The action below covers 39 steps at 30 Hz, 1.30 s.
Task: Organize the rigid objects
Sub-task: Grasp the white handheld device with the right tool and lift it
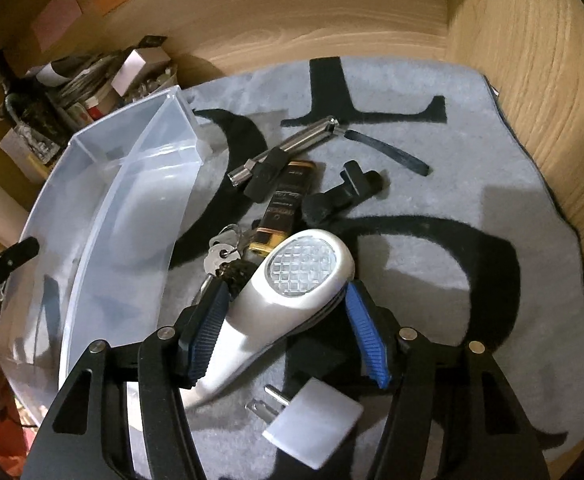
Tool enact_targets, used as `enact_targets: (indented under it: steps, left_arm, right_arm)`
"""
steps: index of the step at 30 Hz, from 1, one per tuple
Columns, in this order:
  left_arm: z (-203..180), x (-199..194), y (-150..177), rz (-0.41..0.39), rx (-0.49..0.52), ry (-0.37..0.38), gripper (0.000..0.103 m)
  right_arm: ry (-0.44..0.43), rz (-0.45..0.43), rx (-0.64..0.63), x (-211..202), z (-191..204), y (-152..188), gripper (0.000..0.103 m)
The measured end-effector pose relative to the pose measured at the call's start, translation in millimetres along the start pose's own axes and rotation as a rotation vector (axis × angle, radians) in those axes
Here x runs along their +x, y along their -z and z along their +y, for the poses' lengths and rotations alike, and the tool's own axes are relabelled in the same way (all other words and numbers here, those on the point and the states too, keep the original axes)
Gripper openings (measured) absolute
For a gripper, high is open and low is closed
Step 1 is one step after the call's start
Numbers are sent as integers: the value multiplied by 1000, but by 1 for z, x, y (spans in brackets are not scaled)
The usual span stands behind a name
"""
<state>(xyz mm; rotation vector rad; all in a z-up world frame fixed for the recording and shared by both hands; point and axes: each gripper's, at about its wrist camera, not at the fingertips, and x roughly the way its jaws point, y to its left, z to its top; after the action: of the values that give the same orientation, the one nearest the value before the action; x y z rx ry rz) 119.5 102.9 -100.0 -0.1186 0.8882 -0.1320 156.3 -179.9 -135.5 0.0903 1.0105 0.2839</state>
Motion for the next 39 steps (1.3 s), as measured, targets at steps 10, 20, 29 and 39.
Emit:
enact_targets:
  steps: [10,20,29,39]
  left_arm:
    - [-3,0,1,-8,7,-10,10]
    - [-3,-2,0,9,-5,-22,10]
    - [-4,-5,2,5,-7,-37,10]
    - [-5,-7,4,-10,-14,-52,9]
  right_arm:
    - [45,6,-59,14,4,-9,41]
    - [69,-89,-64,-2,2,-18,40]
    - [66,-249,-93,-43,9,-34,39]
    - [24,-373,-172,-77,35,-48,38]
